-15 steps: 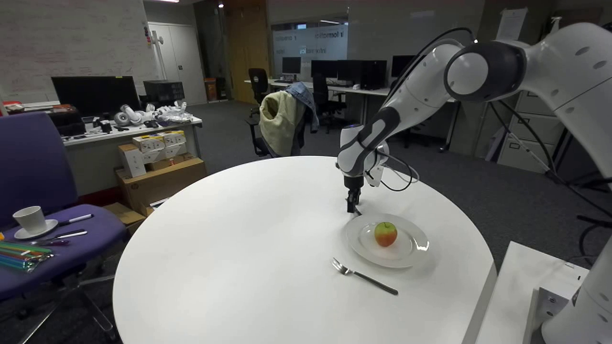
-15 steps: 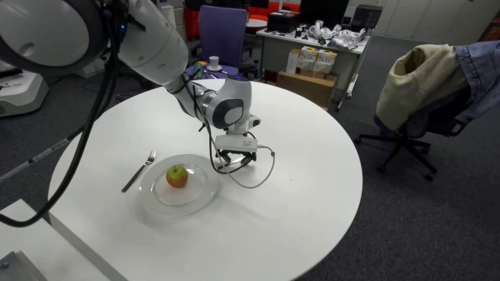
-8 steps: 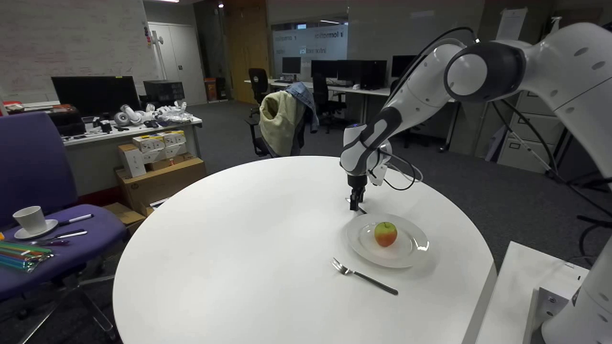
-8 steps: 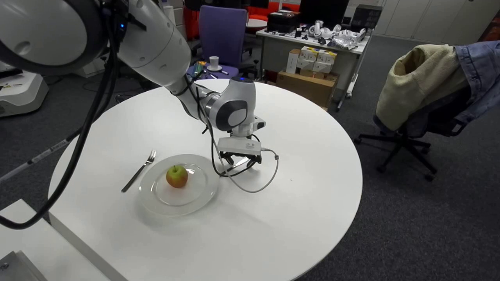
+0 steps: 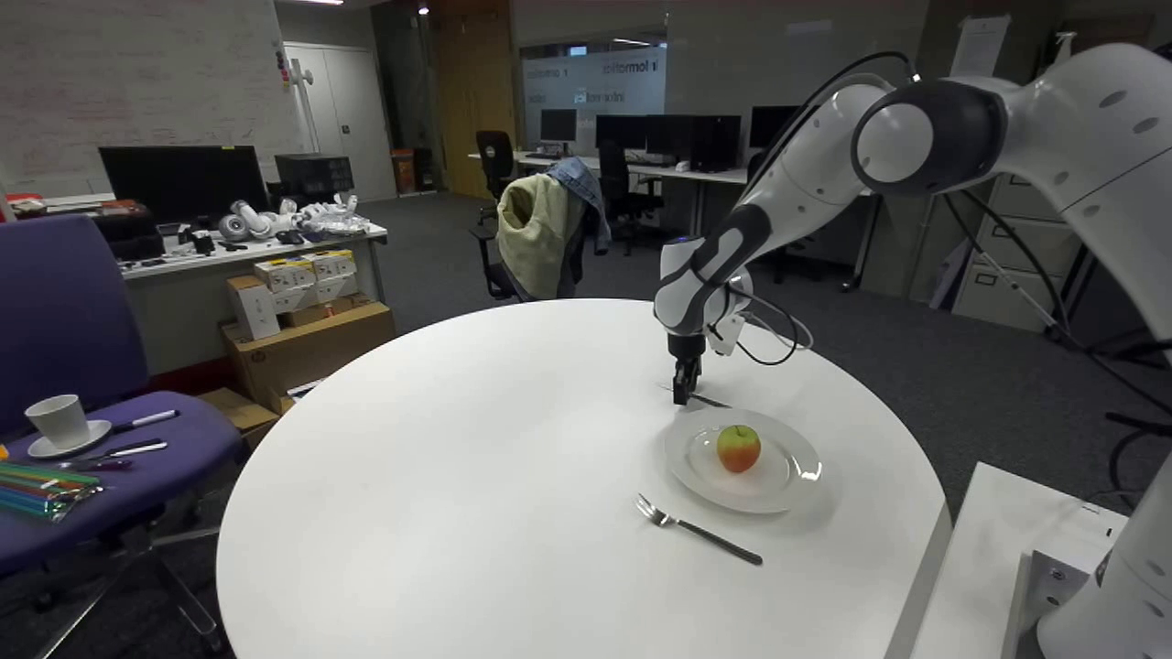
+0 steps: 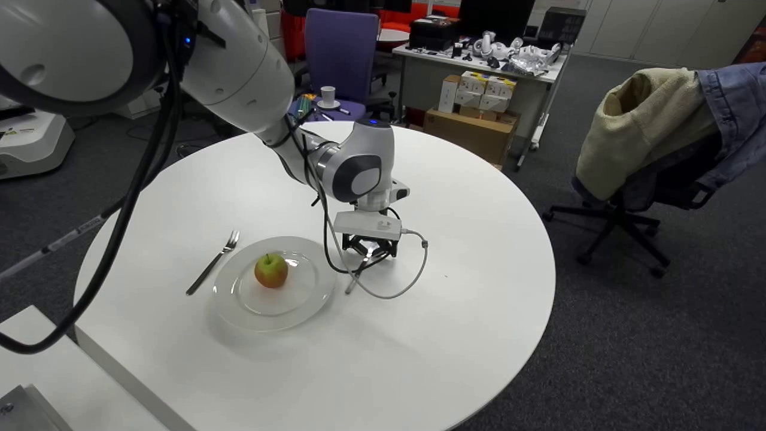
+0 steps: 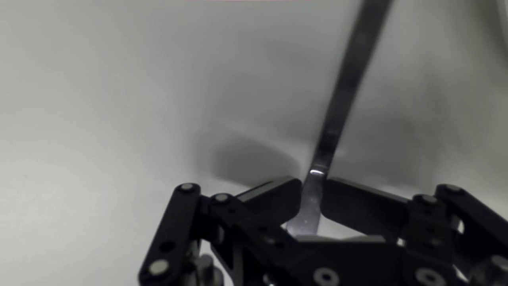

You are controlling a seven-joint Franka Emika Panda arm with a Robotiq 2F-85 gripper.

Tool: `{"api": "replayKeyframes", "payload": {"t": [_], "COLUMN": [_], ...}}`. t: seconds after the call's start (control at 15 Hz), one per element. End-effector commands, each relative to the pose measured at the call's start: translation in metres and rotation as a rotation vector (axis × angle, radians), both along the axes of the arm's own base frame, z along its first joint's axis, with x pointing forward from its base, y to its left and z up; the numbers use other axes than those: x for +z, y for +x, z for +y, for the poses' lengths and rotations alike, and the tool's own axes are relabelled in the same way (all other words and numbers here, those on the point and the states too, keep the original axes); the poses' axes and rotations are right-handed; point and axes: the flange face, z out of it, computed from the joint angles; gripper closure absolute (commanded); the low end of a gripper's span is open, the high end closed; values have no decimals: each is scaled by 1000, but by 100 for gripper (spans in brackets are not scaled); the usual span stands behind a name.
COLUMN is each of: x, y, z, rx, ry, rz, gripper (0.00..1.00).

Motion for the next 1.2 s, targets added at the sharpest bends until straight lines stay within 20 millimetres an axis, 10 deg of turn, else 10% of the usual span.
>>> {"api": "replayKeyframes", "payload": {"t": [0.0,0.4,0.47,1.13], "x": [11,13,14,53], "y": [-4,-23,-26,-12], "z": [-19,-69,-76,-55], "rx": [-46,-146,-163,-165], "ry": [-21,-75,-84,34], "rz": [10,26,28,-85], "gripper": [100,100,79,8]}}
